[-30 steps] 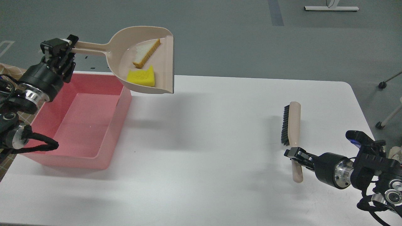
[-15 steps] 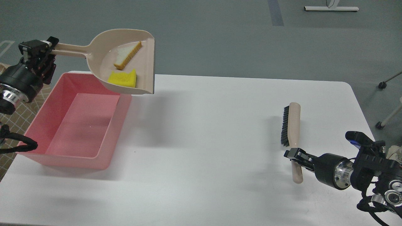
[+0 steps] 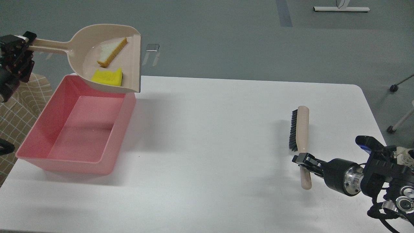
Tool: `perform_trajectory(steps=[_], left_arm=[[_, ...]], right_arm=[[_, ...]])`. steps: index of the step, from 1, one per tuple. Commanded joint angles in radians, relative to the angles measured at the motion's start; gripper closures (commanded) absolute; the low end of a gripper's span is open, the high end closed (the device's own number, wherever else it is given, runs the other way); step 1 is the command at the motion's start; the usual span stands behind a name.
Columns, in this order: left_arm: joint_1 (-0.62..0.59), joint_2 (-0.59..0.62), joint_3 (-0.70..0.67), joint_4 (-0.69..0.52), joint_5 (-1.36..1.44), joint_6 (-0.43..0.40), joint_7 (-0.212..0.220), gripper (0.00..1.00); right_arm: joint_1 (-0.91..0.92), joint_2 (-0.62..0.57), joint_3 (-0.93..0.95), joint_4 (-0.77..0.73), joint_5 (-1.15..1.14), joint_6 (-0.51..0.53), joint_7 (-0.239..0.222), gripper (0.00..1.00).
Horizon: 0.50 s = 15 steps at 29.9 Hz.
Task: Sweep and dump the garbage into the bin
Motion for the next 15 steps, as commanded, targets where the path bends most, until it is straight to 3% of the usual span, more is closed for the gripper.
perform_trajectory(steps=[1, 8, 15], left_arm=[[0.000, 0.013, -0.001, 0.019, -0.003, -0.032, -0.009, 1.00], [0.000, 0.019, -0.002, 0.108, 0.003, -0.077, -0.015, 1.00], [0.000, 0.004, -0.022, 0.112, -0.003, -0.055, -0.015, 1.00]], right_arm=[[0.000, -0.001, 0.000, 0.000, 0.000, 0.000, 0.000, 0.91], [-0.002, -0.001, 0.000, 0.000, 0.000, 0.000, 0.000, 0.91], [0.000, -0.001, 0.000, 0.002, 0.000, 0.000, 0.000, 0.91]])
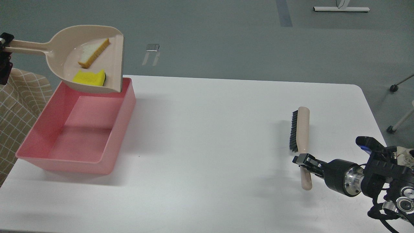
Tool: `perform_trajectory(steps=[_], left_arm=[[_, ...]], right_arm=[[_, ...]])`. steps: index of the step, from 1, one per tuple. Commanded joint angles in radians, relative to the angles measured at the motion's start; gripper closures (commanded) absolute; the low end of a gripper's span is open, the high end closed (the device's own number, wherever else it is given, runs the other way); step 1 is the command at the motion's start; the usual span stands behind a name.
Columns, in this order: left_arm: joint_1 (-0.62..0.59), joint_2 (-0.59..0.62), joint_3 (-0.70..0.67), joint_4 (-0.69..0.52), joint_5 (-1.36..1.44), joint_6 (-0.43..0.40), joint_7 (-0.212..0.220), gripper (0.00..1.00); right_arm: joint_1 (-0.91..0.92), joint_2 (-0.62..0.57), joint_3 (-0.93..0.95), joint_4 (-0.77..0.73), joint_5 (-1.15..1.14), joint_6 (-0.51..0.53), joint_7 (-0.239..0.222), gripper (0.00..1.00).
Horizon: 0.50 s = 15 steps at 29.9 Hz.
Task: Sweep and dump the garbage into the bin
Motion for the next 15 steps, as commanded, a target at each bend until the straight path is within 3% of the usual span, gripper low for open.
perform_trajectory(steps=[1, 15], left_arm=[[0.000, -0.008, -0.018, 0.003, 0.004, 0.017, 0.000, 1.00], [0.000, -0.008, -0.015, 0.052, 0.005, 0.014, 0.000, 1.00]], right_arm=[[0.001, 0.000, -0.001, 0.002, 0.000, 0.000, 0.000, 0.91], [-0.003, 0.002, -0.003, -0.002, 0.000, 0.000, 0.000, 0.91]])
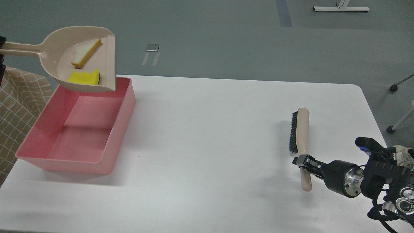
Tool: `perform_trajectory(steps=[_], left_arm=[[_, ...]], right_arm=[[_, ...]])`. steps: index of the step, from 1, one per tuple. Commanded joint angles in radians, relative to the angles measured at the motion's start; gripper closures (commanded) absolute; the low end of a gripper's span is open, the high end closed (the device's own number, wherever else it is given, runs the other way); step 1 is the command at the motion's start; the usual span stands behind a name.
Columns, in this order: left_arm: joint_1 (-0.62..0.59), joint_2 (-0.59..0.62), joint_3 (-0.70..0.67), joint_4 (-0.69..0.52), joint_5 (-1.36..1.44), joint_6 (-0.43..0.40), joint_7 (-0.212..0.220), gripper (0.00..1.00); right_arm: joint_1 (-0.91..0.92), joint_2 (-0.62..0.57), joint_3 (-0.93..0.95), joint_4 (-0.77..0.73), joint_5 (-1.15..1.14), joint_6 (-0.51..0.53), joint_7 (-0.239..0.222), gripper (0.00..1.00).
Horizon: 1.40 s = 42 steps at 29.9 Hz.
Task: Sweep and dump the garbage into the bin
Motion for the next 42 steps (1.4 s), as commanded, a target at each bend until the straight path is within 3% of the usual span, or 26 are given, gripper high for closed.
perform_trajectory(steps=[1, 42], left_arm=[[0.000, 0.001, -0.007, 0.001, -0.005, 0.000, 0.000, 1.00], [0.002, 0.013, 0.008, 0.073, 0.002, -0.008, 0.000, 1.00]], right_arm=[[0.001, 0.002, 0.000, 0.000, 0.000, 0.000, 0.000, 0.91], [0.000, 0.000, -0.003, -0.011, 0.000, 0.000, 0.000, 0.91]])
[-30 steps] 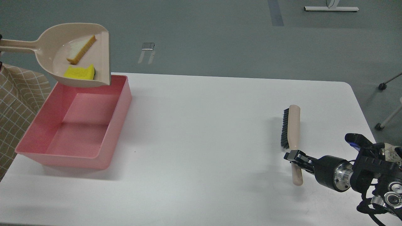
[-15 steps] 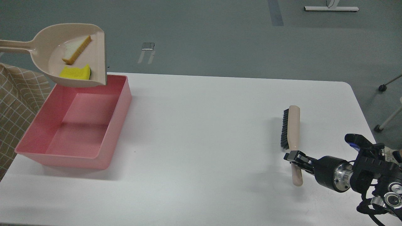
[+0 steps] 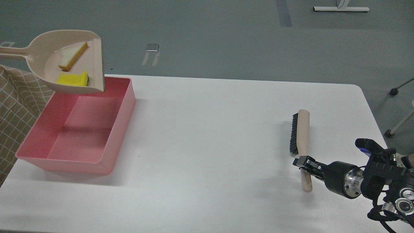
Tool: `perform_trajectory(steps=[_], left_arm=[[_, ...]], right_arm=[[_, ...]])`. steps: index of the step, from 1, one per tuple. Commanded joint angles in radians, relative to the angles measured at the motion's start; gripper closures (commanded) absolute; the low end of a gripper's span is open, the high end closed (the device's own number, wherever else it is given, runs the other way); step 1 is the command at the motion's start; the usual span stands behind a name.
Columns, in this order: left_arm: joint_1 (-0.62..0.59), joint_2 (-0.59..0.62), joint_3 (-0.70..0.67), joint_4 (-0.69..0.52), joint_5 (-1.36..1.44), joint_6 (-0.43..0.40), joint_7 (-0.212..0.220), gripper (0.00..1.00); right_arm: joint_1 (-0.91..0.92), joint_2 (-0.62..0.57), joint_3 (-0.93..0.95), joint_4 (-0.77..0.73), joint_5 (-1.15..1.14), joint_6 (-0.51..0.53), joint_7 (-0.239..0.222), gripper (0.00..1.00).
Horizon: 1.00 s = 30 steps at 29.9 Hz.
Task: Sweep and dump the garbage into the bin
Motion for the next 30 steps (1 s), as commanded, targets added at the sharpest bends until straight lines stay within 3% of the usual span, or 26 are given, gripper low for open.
perform_trajectory(steps=[1, 30], left_arm=[[0.000, 0.000, 0.002, 0.001, 0.000, 0.002, 0.000, 1.00], [-0.002, -0.009, -0.011, -0.001, 0.014, 0.012, 0.000, 1.00]], right_arm=[[0.001, 0.000, 0.000, -0.002, 0.000, 0.000, 0.000, 0.91], [0.002, 0.009, 0.003, -0.011, 0.002, 0.000, 0.000, 0.91]])
